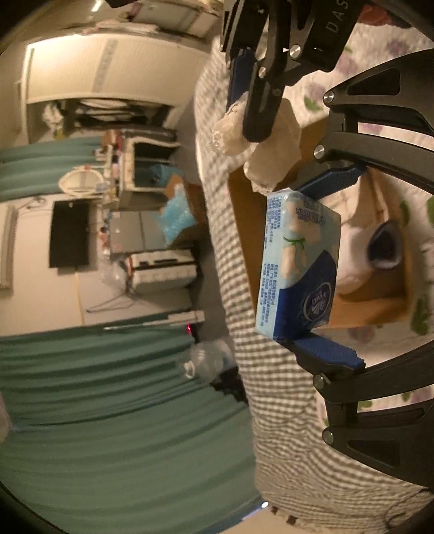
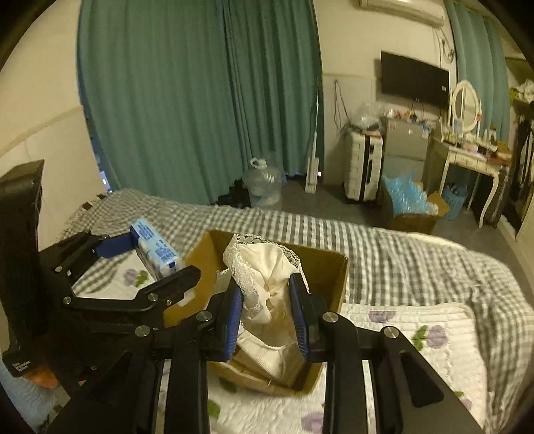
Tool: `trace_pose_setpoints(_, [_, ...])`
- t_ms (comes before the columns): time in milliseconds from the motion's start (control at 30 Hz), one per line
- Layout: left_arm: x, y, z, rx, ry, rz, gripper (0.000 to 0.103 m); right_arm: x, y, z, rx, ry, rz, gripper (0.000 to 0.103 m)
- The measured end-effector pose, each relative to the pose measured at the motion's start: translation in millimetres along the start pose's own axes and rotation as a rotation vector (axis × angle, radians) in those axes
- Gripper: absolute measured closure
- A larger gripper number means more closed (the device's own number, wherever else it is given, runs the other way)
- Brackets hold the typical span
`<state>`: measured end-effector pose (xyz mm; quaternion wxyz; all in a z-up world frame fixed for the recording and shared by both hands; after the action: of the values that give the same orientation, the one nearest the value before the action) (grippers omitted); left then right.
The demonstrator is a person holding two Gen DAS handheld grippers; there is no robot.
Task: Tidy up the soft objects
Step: 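Carry the tissue pack and lace cloth into the box and open both tools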
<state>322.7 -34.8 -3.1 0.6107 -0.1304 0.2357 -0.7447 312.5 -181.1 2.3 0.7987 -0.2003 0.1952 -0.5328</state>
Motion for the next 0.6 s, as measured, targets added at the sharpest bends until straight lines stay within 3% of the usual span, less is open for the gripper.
trace_pose_setpoints(267, [9, 58, -18, -0.033, 0.066, 0.012, 0.019, 30, 66, -16, -0.049, 0.06, 0.01, 0.073])
trace_pose_setpoints(400, [9, 64, -22, -0.054, 0.053, 0.025, 0.011, 33, 66, -18, -0.035, 0.052, -0.01, 0.03])
trace_pose_setpoints(600, [-3, 41, -14, -0.044, 0.018, 0.058, 0.011, 35, 33, -6, 0.025, 0.063, -0.052, 0.01])
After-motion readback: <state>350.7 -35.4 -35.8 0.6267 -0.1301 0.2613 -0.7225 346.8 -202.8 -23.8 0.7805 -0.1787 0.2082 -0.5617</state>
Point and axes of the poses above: each gripper's, at about its wrist camera, not at the fingertips, and y roughly the way its jaws point, x to its right, z to its top, the point moved 1 cm from there along y, roughly the way its jaws point, and after that the axes turned 4 degrees about x, right-handed, at the moved point
